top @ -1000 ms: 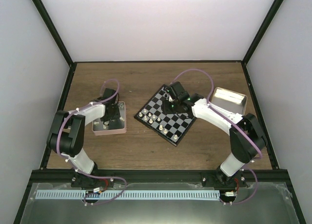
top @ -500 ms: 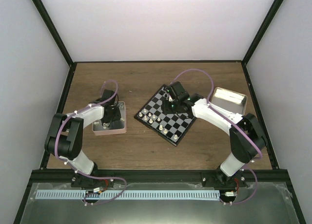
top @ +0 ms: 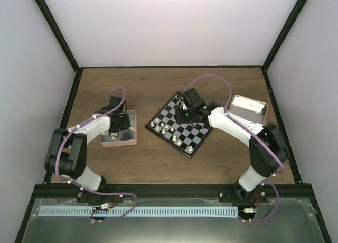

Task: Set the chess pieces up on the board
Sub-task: Pick up the chess piece from the storage box, then place the chess piece on the chessboard.

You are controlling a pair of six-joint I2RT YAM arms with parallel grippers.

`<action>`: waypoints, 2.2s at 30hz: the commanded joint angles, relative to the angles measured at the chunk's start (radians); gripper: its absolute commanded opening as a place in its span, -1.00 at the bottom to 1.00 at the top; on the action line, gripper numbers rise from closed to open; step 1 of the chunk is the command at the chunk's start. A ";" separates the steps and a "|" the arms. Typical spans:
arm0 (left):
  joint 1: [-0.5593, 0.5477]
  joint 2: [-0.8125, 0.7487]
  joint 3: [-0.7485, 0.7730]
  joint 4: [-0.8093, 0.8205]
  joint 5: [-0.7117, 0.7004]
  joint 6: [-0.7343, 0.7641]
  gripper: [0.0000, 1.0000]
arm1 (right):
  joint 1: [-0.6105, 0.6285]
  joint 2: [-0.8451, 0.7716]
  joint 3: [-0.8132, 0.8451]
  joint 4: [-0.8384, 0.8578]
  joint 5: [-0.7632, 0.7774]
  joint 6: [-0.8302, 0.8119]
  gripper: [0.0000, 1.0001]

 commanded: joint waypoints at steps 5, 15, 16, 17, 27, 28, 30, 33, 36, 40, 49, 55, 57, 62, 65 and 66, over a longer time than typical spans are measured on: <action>-0.013 -0.229 0.019 0.068 0.181 0.039 -0.74 | -0.034 -0.119 -0.024 0.104 -0.135 0.009 -0.14; -0.080 -0.402 -0.015 0.359 0.672 0.056 -0.73 | -0.049 -0.334 -0.076 0.335 -0.430 -0.048 0.21; -0.096 -0.413 -0.014 0.382 0.701 0.058 -0.73 | -0.050 -0.349 -0.082 0.358 -0.457 -0.049 0.24; -0.115 -0.422 -0.012 0.400 0.724 0.062 -0.73 | -0.049 -0.361 -0.082 0.374 -0.475 -0.046 0.28; -0.209 -0.480 -0.003 0.471 0.905 0.123 -0.74 | -0.049 -0.310 0.047 0.287 -0.596 -0.024 0.33; -0.213 -0.482 -0.004 0.472 0.915 0.126 -0.74 | -0.049 -0.296 0.052 0.281 -0.626 -0.022 0.32; -0.219 -0.483 -0.002 0.473 0.933 0.133 -0.74 | -0.049 -0.274 0.061 0.272 -0.665 -0.019 0.28; -0.226 -0.479 0.001 0.463 0.939 0.145 -0.74 | -0.049 -0.244 0.079 0.241 -0.689 -0.022 0.17; -0.228 -0.474 0.018 0.419 0.930 0.181 -0.74 | -0.048 -0.231 0.083 0.230 -0.708 -0.026 -0.03; -0.228 -0.477 0.028 0.386 0.908 0.208 -0.74 | -0.049 -0.225 0.076 0.220 -0.732 -0.024 -0.31; -0.228 -0.472 0.032 0.370 0.884 0.222 -0.74 | -0.049 -0.222 0.058 0.209 -0.790 -0.016 -0.41; -0.227 -0.470 0.038 0.362 0.880 0.226 -0.72 | -0.049 -0.221 0.052 0.221 -0.807 -0.017 -0.75; -0.227 -0.469 0.038 0.360 0.874 0.226 -0.66 | -0.048 -0.220 0.052 0.222 -0.794 -0.019 -0.87; -0.228 -0.462 0.030 0.334 0.816 0.231 0.04 | -0.049 -0.234 0.038 0.208 -0.620 -0.039 -0.96; -0.228 -0.454 0.022 0.306 0.735 0.253 0.29 | -0.049 -0.245 0.008 0.187 -0.440 -0.066 -0.96; -0.228 -0.449 0.022 0.294 0.703 0.255 0.33 | -0.049 -0.247 -0.002 0.177 -0.386 -0.078 -0.96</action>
